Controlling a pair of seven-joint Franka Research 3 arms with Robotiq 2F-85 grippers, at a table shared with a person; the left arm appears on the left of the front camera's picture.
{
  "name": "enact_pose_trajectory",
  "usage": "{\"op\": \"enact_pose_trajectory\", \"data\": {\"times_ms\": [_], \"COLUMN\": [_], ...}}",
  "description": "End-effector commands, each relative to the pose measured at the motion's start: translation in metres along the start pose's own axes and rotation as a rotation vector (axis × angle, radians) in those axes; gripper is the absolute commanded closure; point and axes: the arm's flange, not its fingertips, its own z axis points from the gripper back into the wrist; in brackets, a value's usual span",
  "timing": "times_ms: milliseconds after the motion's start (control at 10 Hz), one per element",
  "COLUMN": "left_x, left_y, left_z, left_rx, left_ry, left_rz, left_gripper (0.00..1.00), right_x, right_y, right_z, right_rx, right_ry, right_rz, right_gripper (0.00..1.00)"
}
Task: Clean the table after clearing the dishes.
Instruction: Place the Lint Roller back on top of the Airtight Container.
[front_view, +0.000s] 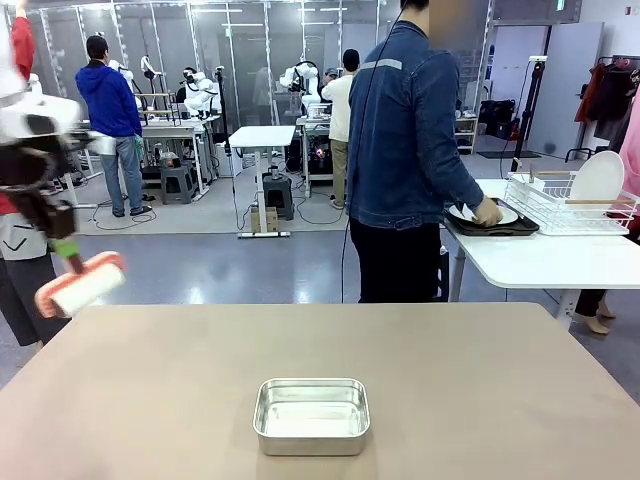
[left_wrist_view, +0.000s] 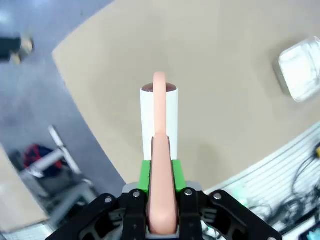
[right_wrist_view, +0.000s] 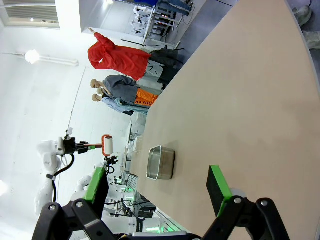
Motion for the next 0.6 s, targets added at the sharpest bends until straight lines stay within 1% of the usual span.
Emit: {"op": "enact_pose_trajectory", "data": {"times_ms": [0,100,200,400,500], "left_x": [0.021,0.035,0.047,0.059,0.056], "left_y": [-0.059,-0.104,-0.141,-0.203,-0.228], "left_z": [-0.010,-0.011,-0.010,-0.020,-0.022], "left_rx": [0.076,0.112,0.139,0.034,-0.033], "left_ry": [0.001,0.043,0.053,0.066,0.041], "left_rz": [-0.351,-0.487,-0.571,-0.787,-0.872], "left_gripper": [0.79,0.79,0.79,0.79,0.79], "right_x": [-0.002,-0.002,-0.002,-0.002,-0.002], "right_y": [0.003,0.003,0.003,0.003,0.003], "right_z": [-0.001,-0.001,-0.001,-0.001,-0.001], "right_rx": [0.004,0.004,0.004,0.004,0.004], "right_ry": [-0.011,-0.011,-0.011,-0.011,-0.011], "right_rz": [0.010,0.010,0.010,0.010,0.010], "right_gripper": [0.00,0.00,0.00,0.00,0.00]}}
